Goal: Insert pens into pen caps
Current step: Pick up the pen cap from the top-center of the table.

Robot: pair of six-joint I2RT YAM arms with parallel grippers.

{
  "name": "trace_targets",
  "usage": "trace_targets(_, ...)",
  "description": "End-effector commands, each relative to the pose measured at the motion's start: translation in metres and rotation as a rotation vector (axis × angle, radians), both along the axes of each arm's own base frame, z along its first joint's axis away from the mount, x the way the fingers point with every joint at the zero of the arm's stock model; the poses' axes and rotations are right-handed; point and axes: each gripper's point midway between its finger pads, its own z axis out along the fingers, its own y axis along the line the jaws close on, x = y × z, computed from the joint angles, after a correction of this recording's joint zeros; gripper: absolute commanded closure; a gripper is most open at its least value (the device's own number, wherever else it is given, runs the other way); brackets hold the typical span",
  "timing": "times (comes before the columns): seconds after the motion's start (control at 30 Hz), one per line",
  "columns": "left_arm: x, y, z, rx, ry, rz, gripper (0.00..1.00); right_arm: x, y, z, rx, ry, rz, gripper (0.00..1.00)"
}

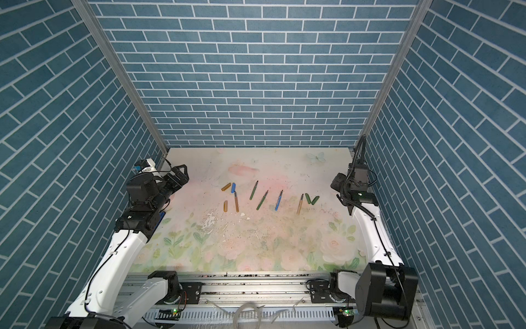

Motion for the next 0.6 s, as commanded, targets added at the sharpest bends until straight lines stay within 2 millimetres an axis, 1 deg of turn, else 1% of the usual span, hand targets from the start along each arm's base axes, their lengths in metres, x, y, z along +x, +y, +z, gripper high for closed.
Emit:
trace_targets(0.0,-0.002,-0.013,-0.013,-0.039,0.082,-0.071,0.05,-0.006,0.009,-0.019,0.029,0.109,0.038,0.69)
trace_targets(0.17,0.002,-0.017,-0.019,-0.024,0.183,-0.103,0.1,-0.003,0.024,-0.029,0.021,0.166,0.079,0.7)
trace_targets(0.27,0.009,-0.026,-0.025,-0.039,0.243,-0.148,0.13,0.002,0.042,-0.032,0.001,0.201,0.119,0.71)
trace_targets(0.33,0.015,-0.037,-0.029,-0.048,0.27,-0.202,0.16,0.006,0.061,-0.035,-0.019,0.221,0.161,0.72)
trace_targets(0.43,0.02,-0.047,-0.037,-0.034,0.326,-0.256,0.17,0.012,0.096,-0.039,-0.025,0.25,0.231,0.73)
trace_targets(0.53,0.021,-0.056,-0.049,-0.06,0.349,-0.305,0.17,0.019,0.137,-0.044,-0.035,0.265,0.305,0.73)
trace_targets(0.57,0.02,-0.059,-0.051,-0.069,0.35,-0.321,0.17,0.021,0.154,-0.044,-0.037,0.266,0.339,0.73)
